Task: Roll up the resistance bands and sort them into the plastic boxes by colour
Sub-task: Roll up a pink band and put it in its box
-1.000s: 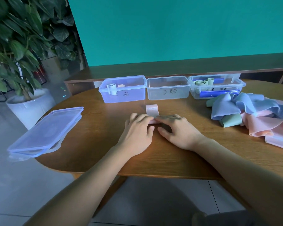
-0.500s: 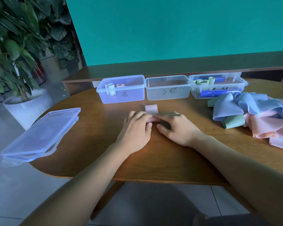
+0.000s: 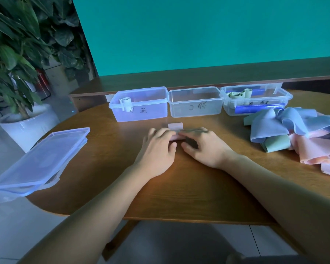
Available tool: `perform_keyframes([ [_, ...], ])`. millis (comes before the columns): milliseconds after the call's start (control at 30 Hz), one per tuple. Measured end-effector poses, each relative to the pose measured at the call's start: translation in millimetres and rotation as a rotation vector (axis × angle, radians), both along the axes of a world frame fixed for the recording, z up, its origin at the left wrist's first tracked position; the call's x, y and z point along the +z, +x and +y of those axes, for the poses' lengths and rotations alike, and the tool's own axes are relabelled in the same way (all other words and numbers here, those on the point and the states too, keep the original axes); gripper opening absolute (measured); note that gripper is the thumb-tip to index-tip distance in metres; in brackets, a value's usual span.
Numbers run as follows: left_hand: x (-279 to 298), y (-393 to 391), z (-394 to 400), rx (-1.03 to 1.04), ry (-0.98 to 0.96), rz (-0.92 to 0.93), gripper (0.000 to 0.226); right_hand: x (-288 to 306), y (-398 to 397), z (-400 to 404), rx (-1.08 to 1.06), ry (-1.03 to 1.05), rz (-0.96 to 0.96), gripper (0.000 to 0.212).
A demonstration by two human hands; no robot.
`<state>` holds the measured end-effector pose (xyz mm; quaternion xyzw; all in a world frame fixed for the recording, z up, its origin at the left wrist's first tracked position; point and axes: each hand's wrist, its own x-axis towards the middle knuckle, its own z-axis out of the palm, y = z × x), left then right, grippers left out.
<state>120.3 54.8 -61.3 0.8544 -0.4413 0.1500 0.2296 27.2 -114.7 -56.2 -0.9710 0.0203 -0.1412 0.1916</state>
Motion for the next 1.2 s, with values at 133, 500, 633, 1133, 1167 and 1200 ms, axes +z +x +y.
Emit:
perform_keyframes([
  [133, 0.1, 5.3, -3.9, 0.029, 0.059, 0.027, 0.038, 1.1, 1.9, -1.4, 0.022, -0.007, -0.057, 0.041],
  [500, -0.2, 13.3, -8.6, 0.026, 0.065, 0.019, 0.039, -3.1, 19.1, -11.6, 0.003, -0.005, -0.060, 0.039],
  [633, -0.3, 19.1, -12.5, 0.033, 0.081, 0.028, 0.041, -1.2, 20.1, -10.7, 0.022, 0.001, -0.106, 0.041],
  [1133, 0.5, 31.9, -23.7, 0.039, 0.059, 0.027, 0.039, 0.1, 42.4, -19.4, -0.039, -0.002, -0.086, 0.045],
  [1167, 0.0, 33.8, -25.5, 0.048, 0.072, 0.035, 0.040, -0.8, 43.2, -20.8, -0.051, -0.002, -0.110, 0.043],
  [1200, -0.2, 35.7, -27.3, 0.057, 0.083, 0.044, 0.041, -2.2, 44.6, -22.8, -0.053, -0.001, -0.124, 0.040],
])
